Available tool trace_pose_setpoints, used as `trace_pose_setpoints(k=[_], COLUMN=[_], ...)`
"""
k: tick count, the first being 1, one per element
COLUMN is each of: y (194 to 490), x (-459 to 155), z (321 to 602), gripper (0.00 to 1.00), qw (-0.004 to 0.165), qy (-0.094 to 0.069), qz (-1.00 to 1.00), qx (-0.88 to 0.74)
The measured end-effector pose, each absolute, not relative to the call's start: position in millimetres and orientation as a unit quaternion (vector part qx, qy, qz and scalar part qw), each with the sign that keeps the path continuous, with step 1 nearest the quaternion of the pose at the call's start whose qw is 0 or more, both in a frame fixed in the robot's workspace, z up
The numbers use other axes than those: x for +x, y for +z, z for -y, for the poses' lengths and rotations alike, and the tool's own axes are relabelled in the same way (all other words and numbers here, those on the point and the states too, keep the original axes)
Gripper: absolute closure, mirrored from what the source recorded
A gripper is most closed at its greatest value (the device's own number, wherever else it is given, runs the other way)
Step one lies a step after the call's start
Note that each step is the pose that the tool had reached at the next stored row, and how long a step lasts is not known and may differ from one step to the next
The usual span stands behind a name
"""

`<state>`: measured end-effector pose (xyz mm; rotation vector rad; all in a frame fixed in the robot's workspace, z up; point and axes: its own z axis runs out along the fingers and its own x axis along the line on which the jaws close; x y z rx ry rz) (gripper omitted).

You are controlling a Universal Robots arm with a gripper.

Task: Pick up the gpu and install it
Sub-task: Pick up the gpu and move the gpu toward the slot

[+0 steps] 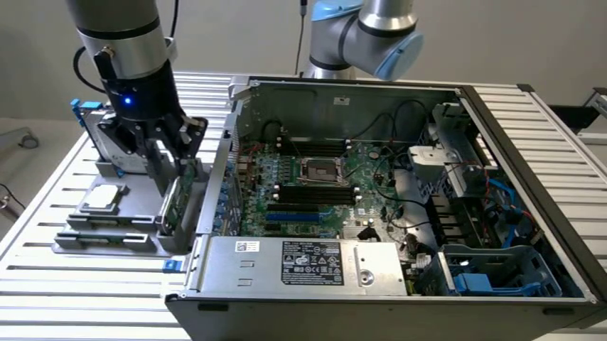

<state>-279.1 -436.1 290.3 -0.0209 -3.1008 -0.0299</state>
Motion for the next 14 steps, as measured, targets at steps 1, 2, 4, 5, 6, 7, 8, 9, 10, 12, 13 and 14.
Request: trace_pose_setpoints(k=[1, 2, 4, 5, 6, 7, 8, 9, 10, 12, 13, 14], y=[288.5, 286.6, 283.0, 281.1, 279.4, 277.5, 275.7, 273.9, 272.1, 268.4, 266.5, 264.7], x=[-279.1, -279.2, -279.8, -280.3, -280.9, -281.6, -282.3, -282.7, -283.1, -283.6, -283.7, -283.8], z=[435.3, 434.5, 433.6, 433.5, 433.3, 433.2, 433.0, 432.9, 432.8, 432.6, 432.5, 432.4], gripper=[0.56, 0.56, 0.56, 0.56, 0.56, 0.56, 0.56, 0.56, 0.56, 0.56, 0.56, 0.56], qw=[0.020, 0.020, 0.020, 0.020, 0.020, 0.020, 0.020, 0.020, 0.020, 0.020, 0.020, 0.020], qy=[-0.009, -0.009, -0.009, -0.008, -0.008, -0.008, -0.007, -0.007, -0.007, -0.007, -0.007, -0.007], qz=[1.000, 1.000, 1.000, 1.000, 1.000, 1.000, 1.000, 1.000, 1.000, 1.000, 1.000, 1.000], qx=[-0.007, -0.007, -0.007, -0.007, -0.007, -0.007, -0.007, -0.007, -0.007, -0.006, -0.006, -0.006])
